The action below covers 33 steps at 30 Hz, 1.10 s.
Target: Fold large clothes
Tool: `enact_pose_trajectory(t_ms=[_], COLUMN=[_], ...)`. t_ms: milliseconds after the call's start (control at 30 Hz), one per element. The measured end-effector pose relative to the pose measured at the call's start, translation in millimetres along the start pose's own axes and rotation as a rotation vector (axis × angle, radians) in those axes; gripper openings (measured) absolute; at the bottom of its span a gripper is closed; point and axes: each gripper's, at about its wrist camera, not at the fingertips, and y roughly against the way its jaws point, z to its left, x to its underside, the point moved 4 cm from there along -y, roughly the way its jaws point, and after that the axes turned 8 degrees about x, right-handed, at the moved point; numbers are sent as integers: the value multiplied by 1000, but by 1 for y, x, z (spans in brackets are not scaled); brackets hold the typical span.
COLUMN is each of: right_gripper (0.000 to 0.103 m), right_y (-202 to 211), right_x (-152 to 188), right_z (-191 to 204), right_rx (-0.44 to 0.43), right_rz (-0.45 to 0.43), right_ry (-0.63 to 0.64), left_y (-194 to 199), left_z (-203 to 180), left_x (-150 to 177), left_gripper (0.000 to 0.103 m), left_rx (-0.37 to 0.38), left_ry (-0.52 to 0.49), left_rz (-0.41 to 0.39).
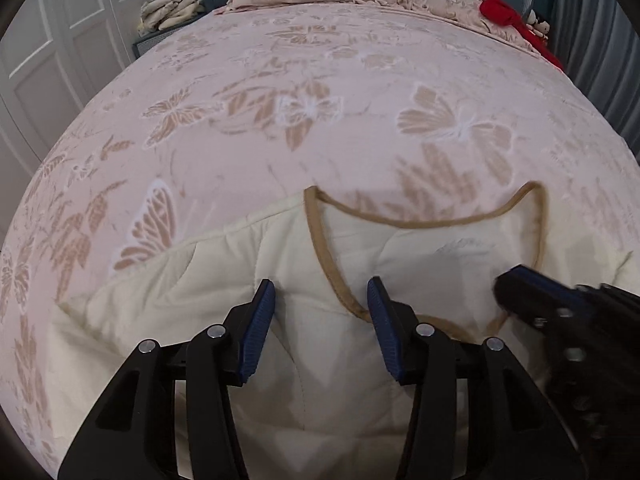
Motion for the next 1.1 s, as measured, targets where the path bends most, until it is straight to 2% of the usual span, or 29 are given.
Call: enact_pose_trajectory(t_ms=[100,233,433,567,700,733,767,800,867,933,967,1000,1100], right_gripper=[0,0,0,0,0,0,14,15,16,29,45,55,64], right_y=[-13,-15,-18,-21,2,18,35,66,113,159,181,208,253], right_x=[8,16,15,14,16,19,24,36,66,110,136,173,257], right_z=[-10,-22,-20,-21,-34,-43,-51,-66,-88,-116,-132,-154,-195], right_rx=[-13,-45,2,15,2,2,-12,-53,-108,-117,-112,-96,-36], right_rz=[-3,-24,-63,-78,-119,-147,-178,-230,-257,-258,-248,-227,-140], right_ry=[-38,-91,-79,-90,-155,-200,-240,-295,-324,-336,-347,-370,-418], left_y=[-2,-5,-8,-10,3,13,35,53,116,165,181,203,238], left_z=[-4,-2,1,-3,-1,4,14,20,40,62,71,86,120], left_x=[6,8,10,10,12,14,20,27,56,94,111,143,232], left_gripper=[47,46,45,46,48,53,54,54,60,79,81,83,85], left_rx=[-18,-25,-28,-70,-79,-76,-49,-16,85,127,145,166,159], left_ry=[-23,-18,-4,-17,-4,28,85,121,173,204,217,241,317], left_rz=[-35,-66,-94,-101,-114,-123,-152,-185,-289,-315,-307,-264,-112])
